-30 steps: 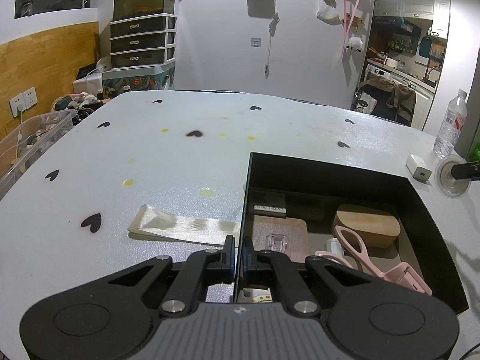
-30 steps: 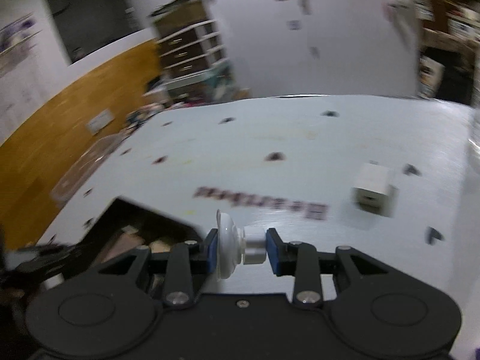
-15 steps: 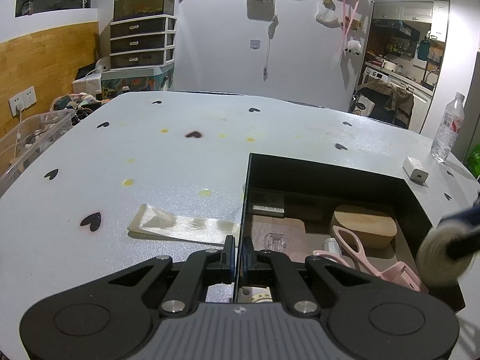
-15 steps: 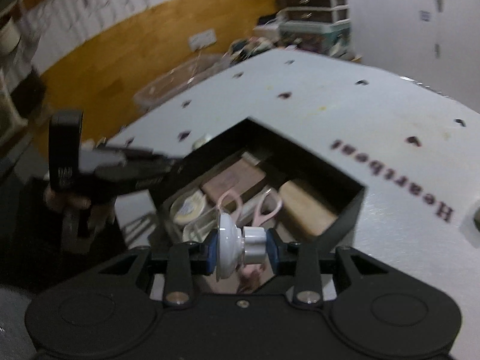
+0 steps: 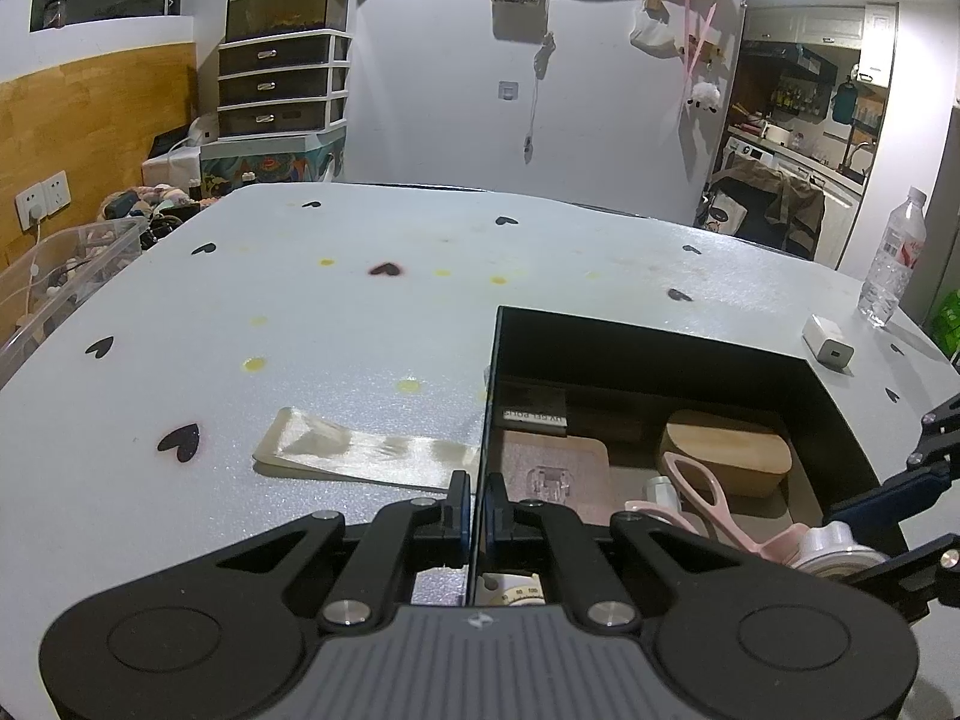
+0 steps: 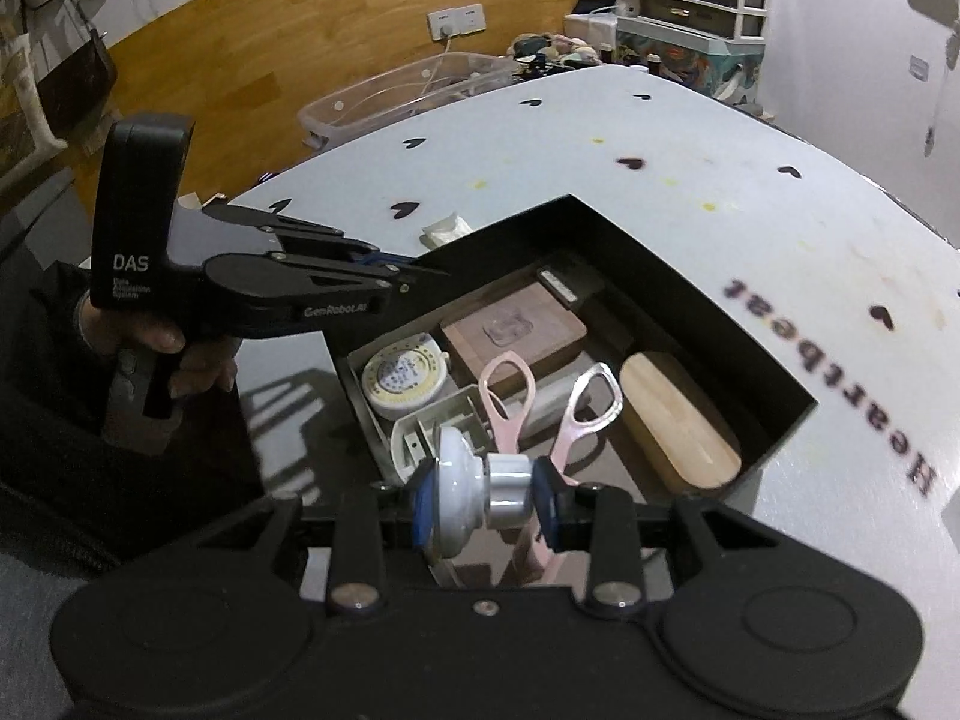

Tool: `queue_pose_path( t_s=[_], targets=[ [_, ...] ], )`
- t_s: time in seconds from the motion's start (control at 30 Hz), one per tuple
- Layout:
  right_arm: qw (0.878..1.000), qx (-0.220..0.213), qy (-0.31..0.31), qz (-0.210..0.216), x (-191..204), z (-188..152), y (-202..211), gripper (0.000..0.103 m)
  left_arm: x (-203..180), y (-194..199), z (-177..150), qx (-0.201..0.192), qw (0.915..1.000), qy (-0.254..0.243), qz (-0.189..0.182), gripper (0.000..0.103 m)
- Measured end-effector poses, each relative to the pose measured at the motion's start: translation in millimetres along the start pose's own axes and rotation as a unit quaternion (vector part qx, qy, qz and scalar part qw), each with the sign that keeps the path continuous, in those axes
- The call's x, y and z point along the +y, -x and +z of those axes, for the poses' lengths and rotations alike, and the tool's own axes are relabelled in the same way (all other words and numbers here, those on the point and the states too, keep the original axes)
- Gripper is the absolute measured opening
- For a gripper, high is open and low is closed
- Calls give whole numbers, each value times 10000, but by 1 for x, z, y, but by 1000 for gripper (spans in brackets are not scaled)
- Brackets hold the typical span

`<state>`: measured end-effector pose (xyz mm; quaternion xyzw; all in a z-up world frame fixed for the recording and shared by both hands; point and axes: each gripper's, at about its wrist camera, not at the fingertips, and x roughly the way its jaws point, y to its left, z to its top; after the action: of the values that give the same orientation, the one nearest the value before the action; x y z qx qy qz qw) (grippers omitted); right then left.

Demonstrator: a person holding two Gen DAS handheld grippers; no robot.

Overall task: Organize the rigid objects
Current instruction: 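Carry the white suction hook into the black box and release it, then withdraw the right gripper to the white cube charger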

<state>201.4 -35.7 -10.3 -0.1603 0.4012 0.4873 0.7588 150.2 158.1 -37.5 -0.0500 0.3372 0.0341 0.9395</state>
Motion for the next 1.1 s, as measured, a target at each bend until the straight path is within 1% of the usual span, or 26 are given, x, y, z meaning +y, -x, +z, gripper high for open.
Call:
queue_pose_path(
  t_s=[0.03,0.1,0.2,0.33,0.43,0.57,0.63,0.67,0.73,0.77,0.9,1.1],
  targets=[
    [10000,20,40,14,1,1,-1,37,0,0,0,0,10000,0,1,4],
    [9998,78,151,57,4,3,-4,48,0,0,0,0,10000,3,-6,4],
    [9996,61,258,-125,6,4,-3,62,0,0,0,3,10000,5,-10,4],
    [9998,26,160,-84,4,5,2,63,0,-2,-1,5,10000,7,-14,4],
    [9999,-1,88,-97,3,5,5,65,1,-1,-1,4,10000,9,-14,4],
    [9999,-71,9,-70,2,5,10,75,1,-1,-1,6,10000,6,-13,4],
    [9999,-114,-16,-48,2,5,12,78,1,-1,-1,5,10000,8,-13,4],
    [9999,-138,-36,-37,2,5,14,81,1,-1,-1,6,10000,9,-12,4],
    [9998,-175,-102,7,2,5,16,92,1,-1,-1,5,10000,8,-12,4],
    [9997,-187,-127,30,2,5,17,102,1,-1,-1,5,10000,8,-13,4],
    [9995,-254,-176,89,2,5,20,103,1,-1,-1,5,10000,5,-11,4],
    [9988,-427,-231,-60,1,4,26,103,1,-1,-1,3,10000,3,-12,4]
  ],
)
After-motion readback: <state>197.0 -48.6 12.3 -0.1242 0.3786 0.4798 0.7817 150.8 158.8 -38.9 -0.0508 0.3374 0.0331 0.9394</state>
